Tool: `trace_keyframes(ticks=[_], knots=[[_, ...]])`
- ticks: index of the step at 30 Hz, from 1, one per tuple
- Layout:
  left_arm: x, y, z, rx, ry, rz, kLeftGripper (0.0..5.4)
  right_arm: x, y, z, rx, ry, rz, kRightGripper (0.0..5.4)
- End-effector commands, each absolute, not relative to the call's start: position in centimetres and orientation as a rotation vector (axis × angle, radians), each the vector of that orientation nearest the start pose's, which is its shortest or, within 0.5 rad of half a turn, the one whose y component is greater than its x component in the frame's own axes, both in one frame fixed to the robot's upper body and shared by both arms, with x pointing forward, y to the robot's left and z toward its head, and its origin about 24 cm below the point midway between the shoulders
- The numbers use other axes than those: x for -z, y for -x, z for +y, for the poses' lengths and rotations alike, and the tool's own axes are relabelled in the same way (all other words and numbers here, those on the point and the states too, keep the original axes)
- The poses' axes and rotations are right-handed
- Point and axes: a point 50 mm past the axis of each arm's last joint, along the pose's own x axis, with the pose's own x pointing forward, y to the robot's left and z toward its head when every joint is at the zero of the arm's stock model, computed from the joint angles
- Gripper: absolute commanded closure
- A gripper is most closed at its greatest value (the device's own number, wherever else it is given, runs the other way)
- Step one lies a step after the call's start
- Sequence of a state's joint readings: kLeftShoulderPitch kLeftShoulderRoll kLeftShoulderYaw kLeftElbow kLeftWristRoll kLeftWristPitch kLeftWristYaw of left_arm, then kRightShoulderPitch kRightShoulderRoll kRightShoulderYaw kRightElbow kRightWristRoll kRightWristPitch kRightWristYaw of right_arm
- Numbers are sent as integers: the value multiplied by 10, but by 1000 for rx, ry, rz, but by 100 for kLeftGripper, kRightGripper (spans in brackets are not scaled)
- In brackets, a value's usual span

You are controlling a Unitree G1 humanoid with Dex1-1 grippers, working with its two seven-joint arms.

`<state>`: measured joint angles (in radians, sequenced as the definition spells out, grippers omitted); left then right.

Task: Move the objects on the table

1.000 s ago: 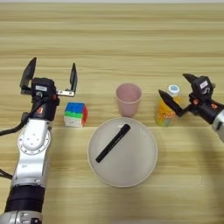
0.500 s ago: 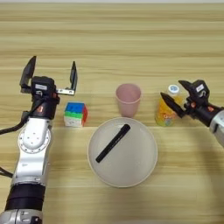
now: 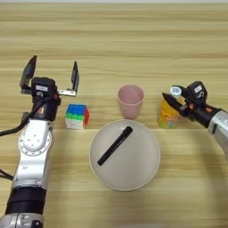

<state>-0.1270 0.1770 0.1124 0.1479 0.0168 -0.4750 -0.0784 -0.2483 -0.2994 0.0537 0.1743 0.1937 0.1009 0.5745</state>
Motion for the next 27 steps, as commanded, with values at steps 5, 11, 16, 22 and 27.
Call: trace_keyframes(ticks=[5, 11, 16, 22, 27], knots=[[-92, -268, 192, 29, -230, -461, 0, -68, -296, -160, -630, 98, 56, 361], [-92, -267, 192, 30, -230, -461, 0, -74, -297, -162, -621, 100, 35, 361], [-92, -268, 192, 28, -229, -462, 0, -81, -300, -169, -594, 103, 12, 361], [-91, -268, 192, 28, -229, -461, 0, -93, -307, -187, -518, 104, -26, 361], [-92, -269, 192, 28, -229, -461, 0, -98, -311, -205, -445, 102, -33, 362]])
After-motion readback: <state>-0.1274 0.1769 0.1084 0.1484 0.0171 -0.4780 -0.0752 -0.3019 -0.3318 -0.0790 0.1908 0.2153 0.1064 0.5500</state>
